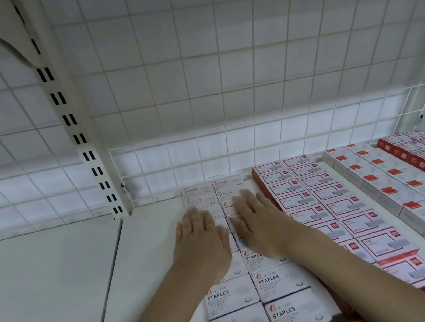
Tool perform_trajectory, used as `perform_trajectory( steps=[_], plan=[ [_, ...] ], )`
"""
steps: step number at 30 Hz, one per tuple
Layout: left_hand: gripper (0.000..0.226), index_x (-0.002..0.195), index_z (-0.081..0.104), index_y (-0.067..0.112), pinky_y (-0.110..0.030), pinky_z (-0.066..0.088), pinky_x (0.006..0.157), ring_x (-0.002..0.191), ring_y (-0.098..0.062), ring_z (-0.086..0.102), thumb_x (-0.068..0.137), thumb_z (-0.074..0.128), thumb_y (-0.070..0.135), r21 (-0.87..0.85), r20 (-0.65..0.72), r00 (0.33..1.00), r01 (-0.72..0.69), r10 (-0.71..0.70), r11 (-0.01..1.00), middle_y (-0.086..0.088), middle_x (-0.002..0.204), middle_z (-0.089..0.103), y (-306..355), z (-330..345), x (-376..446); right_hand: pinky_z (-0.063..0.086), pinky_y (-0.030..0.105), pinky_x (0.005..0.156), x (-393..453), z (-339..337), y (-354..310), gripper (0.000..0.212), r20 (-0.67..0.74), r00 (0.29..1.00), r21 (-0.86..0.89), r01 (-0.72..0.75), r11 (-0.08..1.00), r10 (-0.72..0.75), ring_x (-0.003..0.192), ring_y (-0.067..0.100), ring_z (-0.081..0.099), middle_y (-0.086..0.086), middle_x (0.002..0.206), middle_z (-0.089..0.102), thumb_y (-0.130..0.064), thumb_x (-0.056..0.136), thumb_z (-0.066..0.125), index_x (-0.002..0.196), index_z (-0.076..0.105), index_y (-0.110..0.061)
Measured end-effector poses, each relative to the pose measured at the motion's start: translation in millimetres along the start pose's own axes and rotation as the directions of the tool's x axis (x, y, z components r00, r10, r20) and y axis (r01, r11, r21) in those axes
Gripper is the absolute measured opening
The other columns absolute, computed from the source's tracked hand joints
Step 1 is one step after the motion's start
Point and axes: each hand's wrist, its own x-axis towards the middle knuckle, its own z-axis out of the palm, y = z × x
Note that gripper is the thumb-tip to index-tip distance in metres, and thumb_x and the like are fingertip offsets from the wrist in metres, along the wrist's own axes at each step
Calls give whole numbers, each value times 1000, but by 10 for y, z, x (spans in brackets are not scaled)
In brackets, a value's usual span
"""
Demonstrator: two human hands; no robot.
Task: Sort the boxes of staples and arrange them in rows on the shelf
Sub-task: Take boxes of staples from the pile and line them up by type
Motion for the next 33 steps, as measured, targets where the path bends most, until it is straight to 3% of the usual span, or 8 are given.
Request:
perform_trajectory(
  steps=[5, 11, 18, 22, 25, 30, 33],
  plan=[
    [57, 148, -1, 9, -39, -3, 115, 143, -29, -3, 101, 11, 37, -33, 9, 1000, 25, -25, 999, -14, 156, -9, -22, 54, -11, 4, 41, 117, -55, -12, -48, 58, 36, 996, 78, -85, 993, 83, 144, 30, -3, 15, 156, -4, -34, 101, 21, 148, 3, -5],
    [55, 149, 3, 10, -38, -3, 115, 144, -27, -3, 101, 13, 36, -75, -17, 1000, 0, -1, 997, -12, 156, -6, -61, 86, 26, 6, 41, 117, -49, -10, -66, 58, 17, 996, 92, -91, 992, 90, 144, 30, -2, 14, 156, -4, -34, 101, 22, 148, 4, -7],
    [54, 149, 2, 11, -35, -5, 114, 144, -24, -5, 102, 12, 35, -121, -20, 1000, -13, 10, 993, -10, 157, -8, -94, 80, 19, 1, 38, 118, 12, 90, -13, 60, 14, 997, 99, -80, 992, 79, 144, 25, -10, 17, 156, -4, -38, 100, 13, 147, -1, -3],
    [55, 149, 0, 9, -35, -5, 114, 144, -24, -7, 102, 12, 36, -101, -21, 1000, -1, -1, 995, -12, 156, -10, -101, 64, -42, -4, 38, 117, -47, 68, -45, 74, 13, 997, 51, -80, 996, 79, 143, 25, -15, 18, 155, -6, -48, 90, -7, 147, -2, -1],
    [57, 148, -5, 7, -34, -6, 114, 144, -23, -8, 101, 11, 36, -106, 8, 1000, 4, -3, 994, -12, 155, -13, -82, 60, -136, -7, 32, 117, -210, -16, -74, 61, -10, 998, 80, -66, 995, 67, 143, 21, -15, 15, 156, -9, -38, 100, 13, 147, -6, -3],
    [57, 148, -5, 10, -34, -9, 113, 143, -24, -13, 101, 9, 38, -94, 33, 999, -8, 11, 996, -10, 155, -16, -29, 105, -264, -3, 35, 116, -380, 37, -163, 59, -4, 995, 51, -95, 994, 96, 144, 26, -7, 15, 156, -6, -35, 101, 18, 148, -1, -4],
    [56, 149, -3, 11, -32, -10, 113, 143, -21, -13, 101, 10, 37, -111, 21, 1000, -16, 18, 994, -9, 156, -15, -34, 107, -277, 0, 41, 117, -335, 141, -199, 72, -29, 992, 36, -121, 992, 123, 144, 28, -7, 17, 156, -6, -49, 92, 2, 147, -1, -2]
  ],
)
